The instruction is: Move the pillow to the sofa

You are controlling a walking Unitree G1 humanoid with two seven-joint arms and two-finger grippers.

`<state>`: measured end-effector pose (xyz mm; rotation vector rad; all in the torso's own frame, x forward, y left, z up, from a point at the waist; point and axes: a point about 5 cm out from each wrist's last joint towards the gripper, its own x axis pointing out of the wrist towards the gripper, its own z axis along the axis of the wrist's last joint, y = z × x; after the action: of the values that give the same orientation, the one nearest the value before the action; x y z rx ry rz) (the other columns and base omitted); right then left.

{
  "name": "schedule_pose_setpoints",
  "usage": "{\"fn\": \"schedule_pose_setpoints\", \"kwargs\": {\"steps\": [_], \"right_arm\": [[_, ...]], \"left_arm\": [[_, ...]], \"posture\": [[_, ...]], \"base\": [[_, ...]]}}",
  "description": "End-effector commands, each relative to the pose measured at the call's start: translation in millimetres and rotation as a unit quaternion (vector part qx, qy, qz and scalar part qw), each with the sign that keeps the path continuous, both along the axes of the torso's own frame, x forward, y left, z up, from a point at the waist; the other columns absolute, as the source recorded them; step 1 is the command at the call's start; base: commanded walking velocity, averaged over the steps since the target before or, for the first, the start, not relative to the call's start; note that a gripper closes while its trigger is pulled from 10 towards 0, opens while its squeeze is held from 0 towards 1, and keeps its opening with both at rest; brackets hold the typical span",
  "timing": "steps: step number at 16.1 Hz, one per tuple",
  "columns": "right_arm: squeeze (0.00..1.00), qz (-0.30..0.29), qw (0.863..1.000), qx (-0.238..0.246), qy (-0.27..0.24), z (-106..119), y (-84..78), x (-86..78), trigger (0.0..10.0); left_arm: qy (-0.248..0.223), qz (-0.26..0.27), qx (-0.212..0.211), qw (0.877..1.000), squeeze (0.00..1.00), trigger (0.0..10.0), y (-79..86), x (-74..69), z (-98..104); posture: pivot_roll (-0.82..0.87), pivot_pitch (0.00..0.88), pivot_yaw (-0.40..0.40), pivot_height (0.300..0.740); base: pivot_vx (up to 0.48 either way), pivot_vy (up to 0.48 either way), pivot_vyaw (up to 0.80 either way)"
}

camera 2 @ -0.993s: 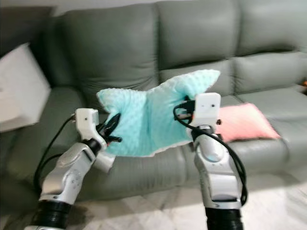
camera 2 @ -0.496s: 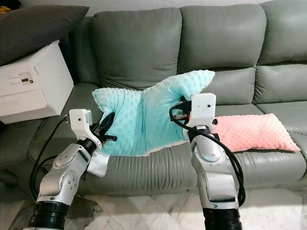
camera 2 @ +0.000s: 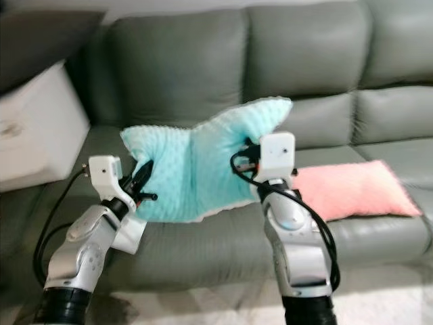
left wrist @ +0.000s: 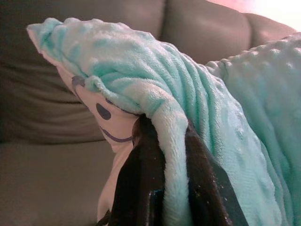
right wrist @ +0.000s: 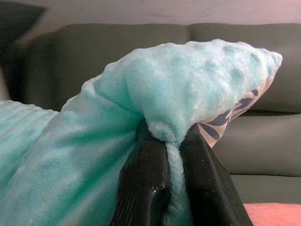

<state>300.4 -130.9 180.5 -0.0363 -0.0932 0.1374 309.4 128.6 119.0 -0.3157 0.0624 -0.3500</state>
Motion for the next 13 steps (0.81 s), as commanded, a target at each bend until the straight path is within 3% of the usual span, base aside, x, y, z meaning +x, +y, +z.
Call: {"fn": "schedule_pose_setpoints", "kwargs": {"steps": [1,3,7,13], "right_arm": [[0.00,-0.005,1.000,-0.001,-0.018,8.1,-2.9,-0.4,10.0],[0.00,-0.004,1.000,-0.001,-0.017,8.2,-2.8,-0.3,10.0],[0.00,-0.004,1.000,-0.001,-0.016,7.1,-2.0,-1.1,10.0],[0.00,0.002,1.000,0.003,-0.005,-1.4,-0.1,-3.2,10.0]], "left_arm": [[-0.014,-0.021,-0.002,1.000,0.00,10.0,-9.3,1.7,6.9],[-0.013,-0.019,0.000,1.000,0.00,10.0,-9.1,1.8,6.6],[-0.006,-0.004,0.016,1.000,0.00,10.0,-6.7,2.3,4.3],[-0.018,0.056,0.095,0.994,0.00,10.0,18.8,9.9,-1.5]], "posture": [[-0.25,0.002,0.047,0.740],[-0.25,0.004,0.048,0.740],[-0.25,0.006,0.051,0.740],[-0.23,0.008,0.051,0.740]], "base": [[0.465,0.000,0.00],[0.428,0.000,0.00],[0.000,0.000,0.00],[0.000,0.000,0.00]]}}
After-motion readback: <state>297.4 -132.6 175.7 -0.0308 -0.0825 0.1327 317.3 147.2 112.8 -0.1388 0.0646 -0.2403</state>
